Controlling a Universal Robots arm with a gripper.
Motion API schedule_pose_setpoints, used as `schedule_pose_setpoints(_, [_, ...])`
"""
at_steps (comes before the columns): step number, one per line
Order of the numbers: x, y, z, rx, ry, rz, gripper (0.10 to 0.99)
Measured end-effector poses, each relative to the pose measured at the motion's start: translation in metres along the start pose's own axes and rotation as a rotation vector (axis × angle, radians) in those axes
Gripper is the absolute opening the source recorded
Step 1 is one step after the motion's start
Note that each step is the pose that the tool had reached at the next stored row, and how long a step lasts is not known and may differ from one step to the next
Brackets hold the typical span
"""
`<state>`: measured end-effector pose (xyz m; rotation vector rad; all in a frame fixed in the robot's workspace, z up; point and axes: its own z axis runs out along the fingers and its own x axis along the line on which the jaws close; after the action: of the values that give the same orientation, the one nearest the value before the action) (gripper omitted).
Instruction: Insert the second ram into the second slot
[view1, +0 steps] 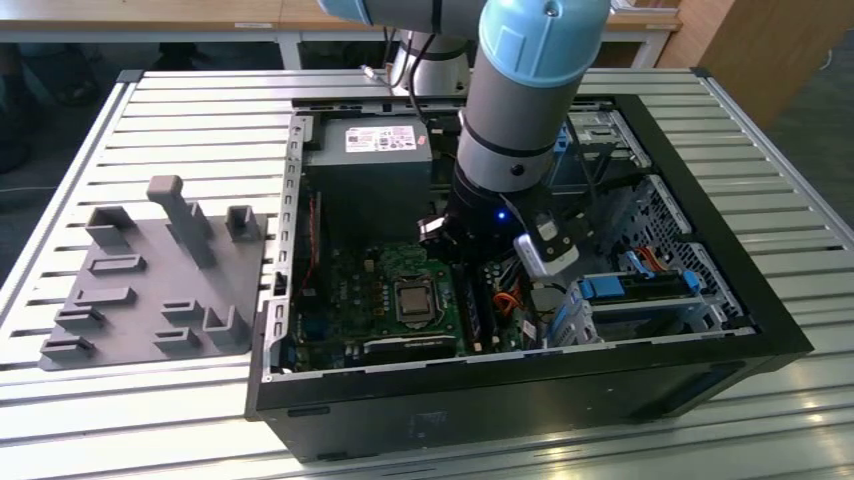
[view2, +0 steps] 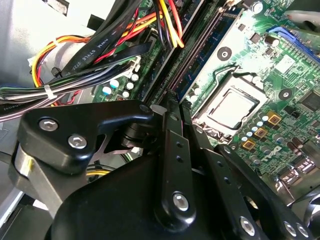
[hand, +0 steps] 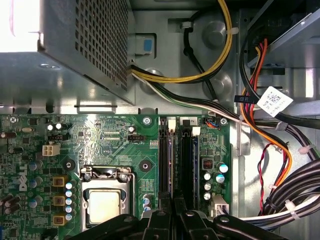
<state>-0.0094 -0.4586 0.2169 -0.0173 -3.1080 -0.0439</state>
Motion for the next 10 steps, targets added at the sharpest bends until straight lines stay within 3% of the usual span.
schedule_pose_setpoints(10, [-0.0001,-0.0001,0.0031,0.0,0.0,0.001,0.137])
